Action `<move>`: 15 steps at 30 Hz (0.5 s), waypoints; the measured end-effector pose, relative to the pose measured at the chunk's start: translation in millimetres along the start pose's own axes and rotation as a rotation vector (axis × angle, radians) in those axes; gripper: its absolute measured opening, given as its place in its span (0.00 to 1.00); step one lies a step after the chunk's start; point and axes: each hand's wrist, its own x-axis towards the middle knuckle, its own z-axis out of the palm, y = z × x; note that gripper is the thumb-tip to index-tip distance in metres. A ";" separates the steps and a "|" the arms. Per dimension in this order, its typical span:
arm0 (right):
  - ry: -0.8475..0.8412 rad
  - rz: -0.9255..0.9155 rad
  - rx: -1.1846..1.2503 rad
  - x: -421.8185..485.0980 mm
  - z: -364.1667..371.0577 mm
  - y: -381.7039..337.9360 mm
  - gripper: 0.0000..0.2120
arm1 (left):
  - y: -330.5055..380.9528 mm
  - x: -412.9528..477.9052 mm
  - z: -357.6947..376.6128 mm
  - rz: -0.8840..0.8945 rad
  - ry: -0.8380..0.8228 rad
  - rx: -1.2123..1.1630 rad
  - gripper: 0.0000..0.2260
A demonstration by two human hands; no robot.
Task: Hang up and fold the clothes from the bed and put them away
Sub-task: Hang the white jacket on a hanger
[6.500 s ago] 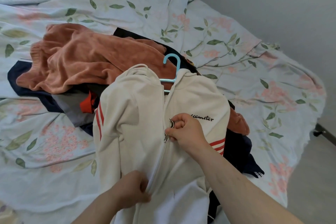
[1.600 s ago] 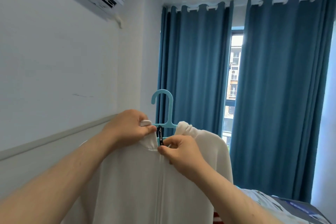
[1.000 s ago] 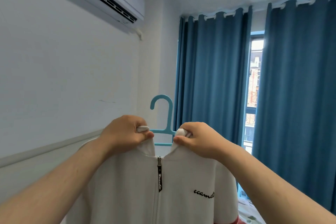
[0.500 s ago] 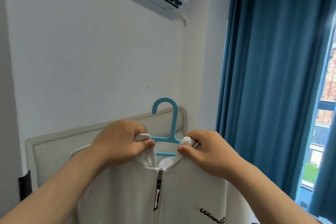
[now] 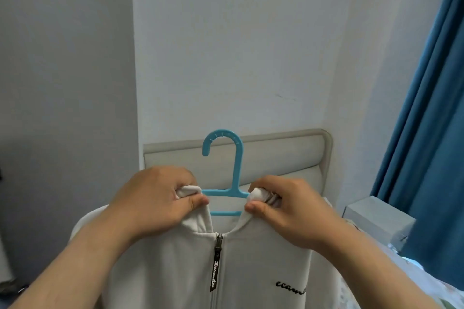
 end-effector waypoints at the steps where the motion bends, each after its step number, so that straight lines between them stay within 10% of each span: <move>1: -0.008 -0.018 0.007 4.6 6.4 -2.8 0.14 | -5.0 -4.0 -2.5 -0.026 0.003 0.011 0.17; 15: -0.055 -0.136 0.142 4.8 39.4 -46.6 0.19 | 5.5 -87.8 -44.9 -0.287 0.104 0.156 0.16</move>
